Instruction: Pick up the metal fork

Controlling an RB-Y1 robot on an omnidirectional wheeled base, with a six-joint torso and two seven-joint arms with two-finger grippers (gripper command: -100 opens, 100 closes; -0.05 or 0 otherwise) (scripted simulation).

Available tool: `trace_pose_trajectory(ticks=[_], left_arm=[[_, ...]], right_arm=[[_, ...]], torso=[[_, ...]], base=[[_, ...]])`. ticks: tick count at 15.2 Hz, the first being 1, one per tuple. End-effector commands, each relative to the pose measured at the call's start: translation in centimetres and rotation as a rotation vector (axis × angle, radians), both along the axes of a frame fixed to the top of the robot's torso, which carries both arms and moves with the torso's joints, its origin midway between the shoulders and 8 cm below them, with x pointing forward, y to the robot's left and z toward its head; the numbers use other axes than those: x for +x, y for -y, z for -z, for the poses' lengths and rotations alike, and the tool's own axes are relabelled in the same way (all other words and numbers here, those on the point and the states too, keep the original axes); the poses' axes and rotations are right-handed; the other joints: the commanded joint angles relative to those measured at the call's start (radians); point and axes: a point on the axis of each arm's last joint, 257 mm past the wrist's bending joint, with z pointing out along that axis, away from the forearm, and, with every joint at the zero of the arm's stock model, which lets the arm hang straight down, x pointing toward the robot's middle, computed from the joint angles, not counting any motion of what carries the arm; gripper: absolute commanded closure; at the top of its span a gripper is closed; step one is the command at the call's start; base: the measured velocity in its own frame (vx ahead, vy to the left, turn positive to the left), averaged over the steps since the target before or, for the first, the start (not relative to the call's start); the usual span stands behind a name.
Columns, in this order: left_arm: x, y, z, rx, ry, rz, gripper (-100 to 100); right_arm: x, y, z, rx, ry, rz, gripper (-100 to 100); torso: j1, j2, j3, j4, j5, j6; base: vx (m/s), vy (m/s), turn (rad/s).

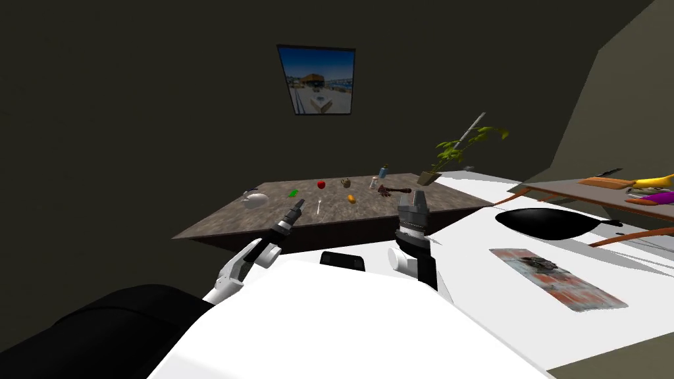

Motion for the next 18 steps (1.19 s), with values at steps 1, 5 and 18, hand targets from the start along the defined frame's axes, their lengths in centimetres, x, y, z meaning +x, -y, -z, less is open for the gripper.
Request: trace_pose_trajectory(ticks=[1, 5, 18], left_arm=[[0.0, -0.6, 1.3, 0.019, -0.047, 0.010, -100], [-0.1, -1.5, 3.0, 0.054, -0.112, 0.026, -100], [-1.6, -7.6, 10.9, 0.154, -0.429, 0.018, -100]], right_arm=[[0.0, 0.0, 0.0, 0.000, 0.000, 0.000, 0], [0.0, 0.0, 0.0, 0.000, 0.000, 0.000, 0], [0.0, 0.0, 0.0, 0.000, 0.000, 0.000, 0]], torso=[[0.000, 0.000, 0.000, 0.000, 0.000, 0.000], [0.000, 0.000, 0.000, 0.000, 0.000, 0.000], [0.000, -0.001, 0.000, 0.000, 0.000, -0.001]], base=[[-0.015, 0.012, -0.257], [-0.012, 0.011, -0.194], [-0.013, 0.009, -0.221]])
